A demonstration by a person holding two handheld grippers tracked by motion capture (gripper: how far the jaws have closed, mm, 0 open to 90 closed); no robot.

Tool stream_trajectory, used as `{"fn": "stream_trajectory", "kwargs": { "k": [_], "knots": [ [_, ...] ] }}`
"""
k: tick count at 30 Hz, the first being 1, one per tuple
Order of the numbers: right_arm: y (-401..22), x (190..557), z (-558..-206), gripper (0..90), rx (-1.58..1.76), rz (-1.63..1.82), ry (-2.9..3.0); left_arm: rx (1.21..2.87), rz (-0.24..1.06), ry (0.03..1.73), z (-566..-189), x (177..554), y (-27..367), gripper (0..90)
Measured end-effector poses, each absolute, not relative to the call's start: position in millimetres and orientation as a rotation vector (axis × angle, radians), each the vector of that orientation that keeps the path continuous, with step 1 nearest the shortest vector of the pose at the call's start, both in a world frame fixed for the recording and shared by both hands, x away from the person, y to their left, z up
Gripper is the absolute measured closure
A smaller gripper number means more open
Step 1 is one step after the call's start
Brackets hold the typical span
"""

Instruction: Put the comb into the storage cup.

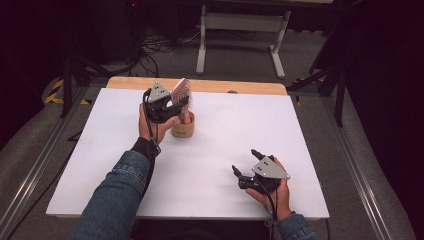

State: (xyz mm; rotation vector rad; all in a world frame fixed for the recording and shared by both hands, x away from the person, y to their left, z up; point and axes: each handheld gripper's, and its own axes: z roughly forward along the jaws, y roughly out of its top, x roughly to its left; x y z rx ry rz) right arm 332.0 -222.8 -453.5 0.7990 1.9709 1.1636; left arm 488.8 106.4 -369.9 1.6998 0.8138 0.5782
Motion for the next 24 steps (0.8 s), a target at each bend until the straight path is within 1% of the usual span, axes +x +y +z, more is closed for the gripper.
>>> {"fn": "stream_trajectory", "kwargs": {
  "k": [6, 13, 24],
  "knots": [
    [-223.1, 333.1, -454.0, 18.4, 0.806, 1.161, 1.977, 1.707, 0.583, 0.819, -369.1, 492.9, 104.7, 63.0],
    [-223.9, 332.5, -453.9, 18.7, 0.803, 1.172, 1.971, 1.761, 0.6, 0.812, -362.7, 500.4, 104.3, 61.9],
    [-222.5, 331.7, -454.7, 20.1, 0.785, 1.169, 1.982, 1.753, 0.634, 0.845, -361.6, 512.5, 114.6, 59.3]
  ]
}}
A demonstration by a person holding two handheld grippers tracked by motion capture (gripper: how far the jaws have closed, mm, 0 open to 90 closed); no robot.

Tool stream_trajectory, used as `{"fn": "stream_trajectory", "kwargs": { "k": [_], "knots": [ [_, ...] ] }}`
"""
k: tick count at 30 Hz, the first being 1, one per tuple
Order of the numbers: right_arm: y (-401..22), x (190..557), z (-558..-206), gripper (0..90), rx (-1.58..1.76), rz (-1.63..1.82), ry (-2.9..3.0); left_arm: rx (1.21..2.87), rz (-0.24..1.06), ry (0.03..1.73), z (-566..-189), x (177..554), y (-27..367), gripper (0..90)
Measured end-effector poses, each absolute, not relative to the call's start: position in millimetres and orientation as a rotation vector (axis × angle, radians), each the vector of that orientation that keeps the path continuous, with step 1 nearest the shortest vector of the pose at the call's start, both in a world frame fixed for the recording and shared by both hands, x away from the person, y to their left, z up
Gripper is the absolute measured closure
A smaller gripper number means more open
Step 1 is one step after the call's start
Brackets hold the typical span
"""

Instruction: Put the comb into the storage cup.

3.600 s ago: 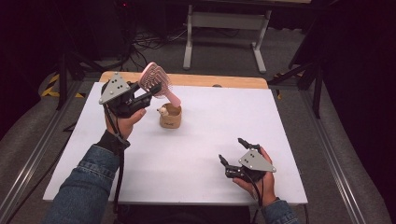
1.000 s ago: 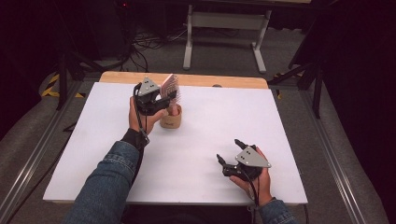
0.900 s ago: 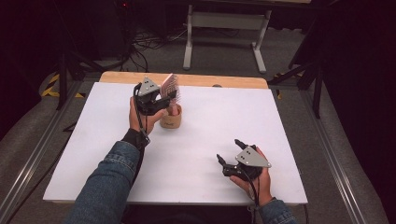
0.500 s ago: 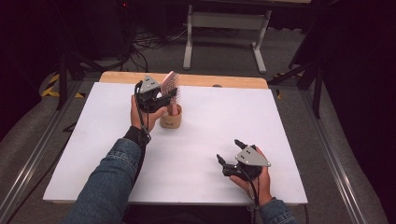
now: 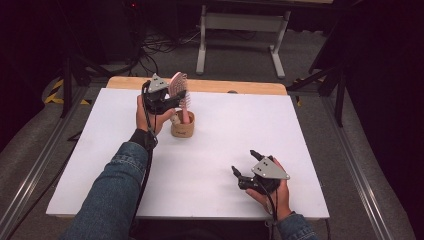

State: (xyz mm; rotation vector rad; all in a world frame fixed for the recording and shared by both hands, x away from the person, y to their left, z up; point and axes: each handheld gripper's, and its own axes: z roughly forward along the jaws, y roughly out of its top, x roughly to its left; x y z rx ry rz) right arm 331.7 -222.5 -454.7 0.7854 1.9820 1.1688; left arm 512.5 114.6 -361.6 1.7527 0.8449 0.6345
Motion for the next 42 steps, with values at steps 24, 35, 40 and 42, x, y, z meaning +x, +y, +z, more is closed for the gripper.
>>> {"fn": "stream_trajectory", "kwargs": {
  "k": [24, 35, 40, 42],
  "knots": [
    [-219.9, 329.1, -454.6, 21.5, 0.75, 1.176, 1.988, 1.729, 0.663, 0.912, -365.1, 519.0, 131.8, 55.5],
    [-220.7, 329.6, -454.5, 21.4, 0.757, 1.171, 1.982, 1.725, 0.661, 0.941, -367.8, 520.2, 143.5, 52.5],
    [-221.0, 329.8, -454.7, 21.2, 0.759, 1.17, 1.983, 1.726, 0.658, 0.95, -370.1, 520.7, 149.7, 50.7],
    [-221.3, 330.1, -455.0, 21.1, 0.763, 1.169, 1.983, 1.723, 0.655, 0.948, -370.8, 520.6, 153.0, 50.6]
  ]
}}
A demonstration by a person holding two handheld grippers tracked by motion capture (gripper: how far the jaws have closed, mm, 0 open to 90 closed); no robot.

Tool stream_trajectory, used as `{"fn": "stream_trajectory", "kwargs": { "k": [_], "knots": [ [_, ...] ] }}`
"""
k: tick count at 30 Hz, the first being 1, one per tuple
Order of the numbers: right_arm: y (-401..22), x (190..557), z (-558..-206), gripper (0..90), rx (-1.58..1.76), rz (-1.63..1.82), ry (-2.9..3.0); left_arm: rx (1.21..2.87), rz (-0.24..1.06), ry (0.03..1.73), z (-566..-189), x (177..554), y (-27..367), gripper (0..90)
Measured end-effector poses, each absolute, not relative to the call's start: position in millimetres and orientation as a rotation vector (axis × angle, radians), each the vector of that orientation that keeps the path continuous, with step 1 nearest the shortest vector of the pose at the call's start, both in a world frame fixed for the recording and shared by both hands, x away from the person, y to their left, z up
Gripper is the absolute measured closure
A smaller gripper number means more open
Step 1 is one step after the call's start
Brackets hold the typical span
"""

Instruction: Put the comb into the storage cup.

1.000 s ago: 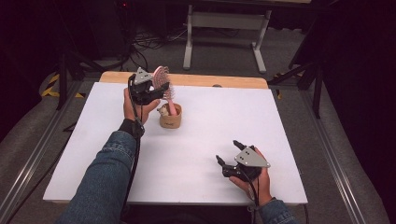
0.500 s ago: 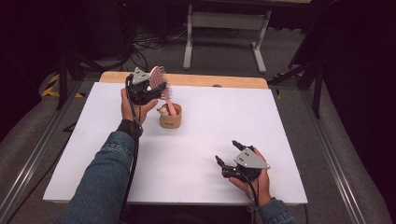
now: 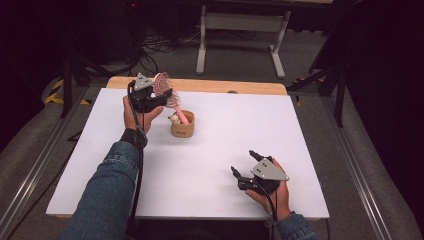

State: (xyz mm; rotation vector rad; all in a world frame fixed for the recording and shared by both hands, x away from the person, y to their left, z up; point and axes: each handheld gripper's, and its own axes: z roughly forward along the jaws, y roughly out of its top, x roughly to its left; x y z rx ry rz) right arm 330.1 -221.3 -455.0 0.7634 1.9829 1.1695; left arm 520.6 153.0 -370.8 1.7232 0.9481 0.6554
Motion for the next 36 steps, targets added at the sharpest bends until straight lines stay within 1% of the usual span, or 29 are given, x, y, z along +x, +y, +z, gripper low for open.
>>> {"fn": "stream_trajectory", "kwargs": {
  "k": [8, 10, 15, 24, 27, 30, 36],
  "knots": [
    [-220.6, 329.9, -455.2, 21.0, 0.765, 1.164, 1.985, 1.725, 0.658, 0.962, -372.5, 518.6, 158.1, 48.0],
    [-220.4, 330.0, -455.3, 21.0, 0.764, 1.162, 1.986, 1.718, 0.664, 0.959, -372.3, 518.6, 159.0, 45.8],
    [-220.3, 330.3, -455.7, 21.0, 0.763, 1.16, 1.989, 1.707, 0.677, 0.963, -371.1, 517.5, 160.9, 45.4],
    [-220.5, 330.0, -455.5, 20.9, 0.762, 1.159, 1.985, 1.697, 0.659, 0.97, -372.7, 514.8, 166.3, 42.1],
    [-220.6, 329.6, -455.1, 20.9, 0.762, 1.159, 1.981, 1.697, 0.664, 0.96, -371.8, 513.8, 168.3, 41.3],
    [-220.7, 329.4, -454.9, 21.0, 0.765, 1.161, 1.979, 1.682, 0.698, 0.957, -369.6, 510.4, 169.9, 38.6],
    [-221.0, 330.1, -455.1, 20.9, 0.764, 1.161, 1.983, 1.67, 0.699, 0.959, -368.7, 508.2, 173.9, 36.0]
  ]
}}
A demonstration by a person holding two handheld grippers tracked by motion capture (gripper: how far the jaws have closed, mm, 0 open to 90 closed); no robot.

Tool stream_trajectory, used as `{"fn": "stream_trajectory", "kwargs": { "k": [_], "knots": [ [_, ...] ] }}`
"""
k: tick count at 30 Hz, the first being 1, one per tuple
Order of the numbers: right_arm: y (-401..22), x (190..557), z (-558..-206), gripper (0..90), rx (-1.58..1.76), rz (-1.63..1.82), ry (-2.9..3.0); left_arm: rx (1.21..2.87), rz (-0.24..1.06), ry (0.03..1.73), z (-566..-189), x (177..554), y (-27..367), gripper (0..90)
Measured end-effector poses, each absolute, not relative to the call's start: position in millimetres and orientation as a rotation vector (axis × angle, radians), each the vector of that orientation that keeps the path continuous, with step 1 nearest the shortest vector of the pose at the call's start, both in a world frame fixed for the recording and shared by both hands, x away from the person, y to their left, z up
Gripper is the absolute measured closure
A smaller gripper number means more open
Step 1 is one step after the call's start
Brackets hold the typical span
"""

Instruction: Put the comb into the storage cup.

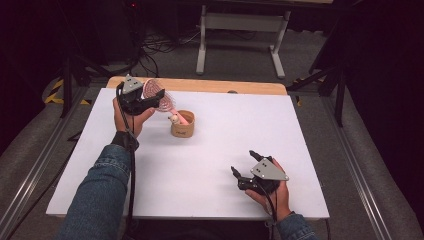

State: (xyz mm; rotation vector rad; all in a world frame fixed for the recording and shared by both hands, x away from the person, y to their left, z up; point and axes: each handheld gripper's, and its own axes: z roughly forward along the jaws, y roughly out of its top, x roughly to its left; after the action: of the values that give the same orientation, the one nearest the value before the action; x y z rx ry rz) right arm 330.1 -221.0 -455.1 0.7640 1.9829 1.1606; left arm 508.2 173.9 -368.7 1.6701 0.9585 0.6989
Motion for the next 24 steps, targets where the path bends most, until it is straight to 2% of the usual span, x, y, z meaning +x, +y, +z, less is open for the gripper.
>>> {"fn": "stream_trajectory", "kwargs": {
  "k": [13, 24],
  "knots": [
    [-220.5, 330.3, -455.3, 20.5, 0.764, 1.154, 1.987, 1.702, 0.726, 0.951, -369.9, 504.1, 176.1, 20.3],
    [-220.6, 330.1, -455.4, 20.4, 0.761, 1.152, 1.99, 1.712, 0.698, 0.943, -373.4, 505.0, 176.1, 15.1]
  ]
}}
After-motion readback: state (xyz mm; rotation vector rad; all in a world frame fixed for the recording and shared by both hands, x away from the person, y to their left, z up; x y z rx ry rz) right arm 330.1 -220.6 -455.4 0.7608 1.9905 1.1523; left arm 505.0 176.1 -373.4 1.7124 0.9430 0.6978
